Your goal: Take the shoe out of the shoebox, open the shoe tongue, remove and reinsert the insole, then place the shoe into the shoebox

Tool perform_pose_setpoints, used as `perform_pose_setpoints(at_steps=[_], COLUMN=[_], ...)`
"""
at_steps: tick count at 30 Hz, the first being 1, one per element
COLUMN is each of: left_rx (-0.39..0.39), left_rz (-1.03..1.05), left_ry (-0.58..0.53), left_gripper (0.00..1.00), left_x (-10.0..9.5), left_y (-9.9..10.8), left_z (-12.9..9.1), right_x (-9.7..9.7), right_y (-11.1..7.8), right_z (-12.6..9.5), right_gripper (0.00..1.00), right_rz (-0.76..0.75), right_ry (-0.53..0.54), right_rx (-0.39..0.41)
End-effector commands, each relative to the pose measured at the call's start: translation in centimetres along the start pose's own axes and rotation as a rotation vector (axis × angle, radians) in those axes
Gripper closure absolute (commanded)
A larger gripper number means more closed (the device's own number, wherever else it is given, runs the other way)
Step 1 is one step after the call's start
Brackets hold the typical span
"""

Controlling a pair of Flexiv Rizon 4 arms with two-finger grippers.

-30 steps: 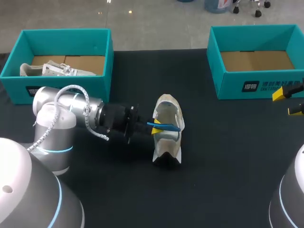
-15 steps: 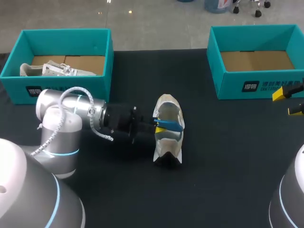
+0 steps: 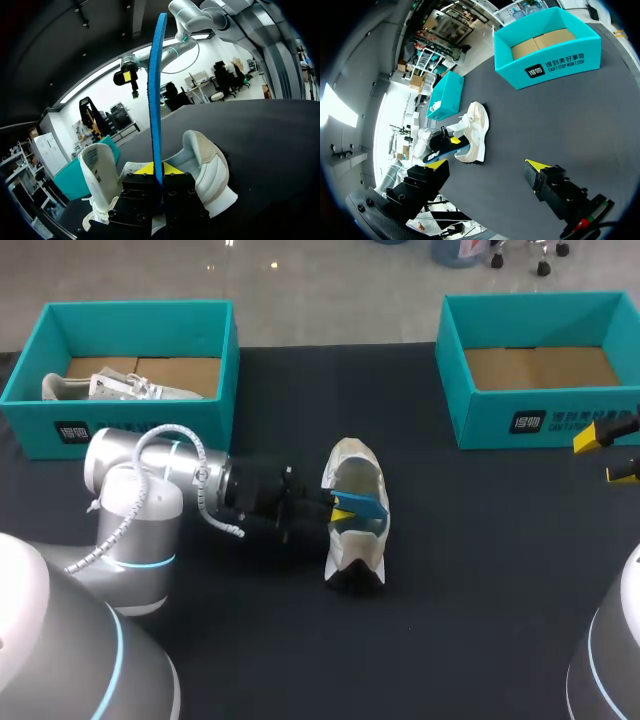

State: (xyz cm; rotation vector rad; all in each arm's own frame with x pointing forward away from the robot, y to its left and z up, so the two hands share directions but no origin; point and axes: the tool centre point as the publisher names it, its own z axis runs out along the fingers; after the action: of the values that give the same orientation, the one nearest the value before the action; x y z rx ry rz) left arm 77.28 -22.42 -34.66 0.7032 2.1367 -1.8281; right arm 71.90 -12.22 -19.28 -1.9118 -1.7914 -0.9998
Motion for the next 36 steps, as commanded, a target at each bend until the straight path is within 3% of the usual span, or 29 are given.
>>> perform_pose_setpoints(at_steps=[1, 4, 6, 15, 20, 22, 25, 36], left_rx=[0.007, 0.015, 0.020, 0.030, 0.022, 0.016, 0.007, -0.020], left_rz=[0.002, 0.011, 0.017, 0.052, 0.040, 0.034, 0.033, 0.017], left_ry=[-0.004, -0.010, -0.011, -0.009, -0.004, 0.000, 0.001, 0.028], left_gripper=[0.96, 0.71, 0.64, 0.65, 0.61, 0.70, 1.00, 1.00], left_x=[0.1, 0.0, 0.0, 0.6, 1.2, 1.3, 1.1, 0.6], left_y=[-0.3, -0.9, -1.4, -3.8, -4.2, -3.8, -3.4, -2.0], left_z=[0.1, 0.0, -0.1, -0.8, -0.9, -1.0, -0.9, 0.0], right_x=[0.0, 0.0, 0.0, 0.0, 0.0, 0.0, 0.0, 0.0], right_y=[-0.1, -0.1, -0.1, -0.1, -0.1, -0.1, -0.1, -0.1], right_z=[0.0, 0.0, 0.0, 0.0, 0.0, 0.0, 0.0, 0.0], right_gripper=[0.00, 0.00, 0.00, 0.00, 0.00, 0.00, 0.00, 0.00], right_rz=[0.001, 0.001, 0.001, 0.001, 0.001, 0.001, 0.001, 0.001], right_ry=[-0.004, -0.004, -0.004, -0.004, -0.004, -0.004, -0.004, -0.004], right_rx=[-0.001, -0.001, -0.001, -0.001, -0.001, -0.001, -0.001, -0.001])
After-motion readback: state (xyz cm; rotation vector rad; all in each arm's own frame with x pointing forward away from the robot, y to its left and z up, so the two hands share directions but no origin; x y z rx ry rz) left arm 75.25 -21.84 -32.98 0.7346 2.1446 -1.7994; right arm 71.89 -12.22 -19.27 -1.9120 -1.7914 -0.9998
